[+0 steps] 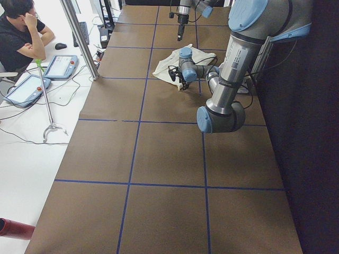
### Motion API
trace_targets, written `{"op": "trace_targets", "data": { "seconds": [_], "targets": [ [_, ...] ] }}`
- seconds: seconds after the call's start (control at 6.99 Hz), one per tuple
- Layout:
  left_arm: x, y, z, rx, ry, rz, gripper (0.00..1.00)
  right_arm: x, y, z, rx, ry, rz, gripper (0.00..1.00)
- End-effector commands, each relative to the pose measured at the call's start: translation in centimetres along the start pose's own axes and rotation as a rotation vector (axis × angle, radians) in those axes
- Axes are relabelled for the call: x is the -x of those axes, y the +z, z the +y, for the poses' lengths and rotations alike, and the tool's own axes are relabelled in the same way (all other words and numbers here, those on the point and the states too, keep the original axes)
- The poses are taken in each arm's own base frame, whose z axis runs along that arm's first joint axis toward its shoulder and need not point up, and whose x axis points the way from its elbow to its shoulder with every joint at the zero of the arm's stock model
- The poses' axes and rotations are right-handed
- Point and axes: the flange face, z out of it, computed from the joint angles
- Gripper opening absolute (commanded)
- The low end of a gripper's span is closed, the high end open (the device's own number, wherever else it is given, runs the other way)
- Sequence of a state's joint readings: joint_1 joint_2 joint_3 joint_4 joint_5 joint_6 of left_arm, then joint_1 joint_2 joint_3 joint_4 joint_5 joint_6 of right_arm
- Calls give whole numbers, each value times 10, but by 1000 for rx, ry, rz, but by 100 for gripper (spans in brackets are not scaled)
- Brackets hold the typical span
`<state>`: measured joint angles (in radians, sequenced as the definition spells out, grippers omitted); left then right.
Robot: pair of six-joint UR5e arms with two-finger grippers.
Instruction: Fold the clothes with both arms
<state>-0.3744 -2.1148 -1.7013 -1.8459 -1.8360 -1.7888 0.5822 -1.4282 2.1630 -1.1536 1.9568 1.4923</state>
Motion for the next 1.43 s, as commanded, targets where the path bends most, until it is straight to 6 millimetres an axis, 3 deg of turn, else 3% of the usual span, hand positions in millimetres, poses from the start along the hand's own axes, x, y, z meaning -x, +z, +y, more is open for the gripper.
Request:
{"op": "trace_targets", "data": {
  "seconds": [0.0,0.29,0.43,0.72,0.86,1.15,1.29],
  "targets": [
    [-1,-2,0,2,6,7,0,0,0,0,0,0,0,100],
    [-2,-7,-12,-13,-5,14,0,7,1,-2,-4,-3,-10,100],
    [-6,-19,-39,-46,-27,26,0,9,3,-4,-7,-3,-11,100],
    [-11,-41,-124,-151,-11,31,0,7,5,-7,-9,1,-5,100],
    [-37,-31,-160,-187,-43,8,0,6,6,-7,-10,3,-2,100],
    [-84,-34,-246,-267,-46,60,0,7,5,-8,-12,2,-5,100],
    [-96,-30,-274,-289,-26,58,0,5,5,-8,-13,3,-2,100]
  ]
}}
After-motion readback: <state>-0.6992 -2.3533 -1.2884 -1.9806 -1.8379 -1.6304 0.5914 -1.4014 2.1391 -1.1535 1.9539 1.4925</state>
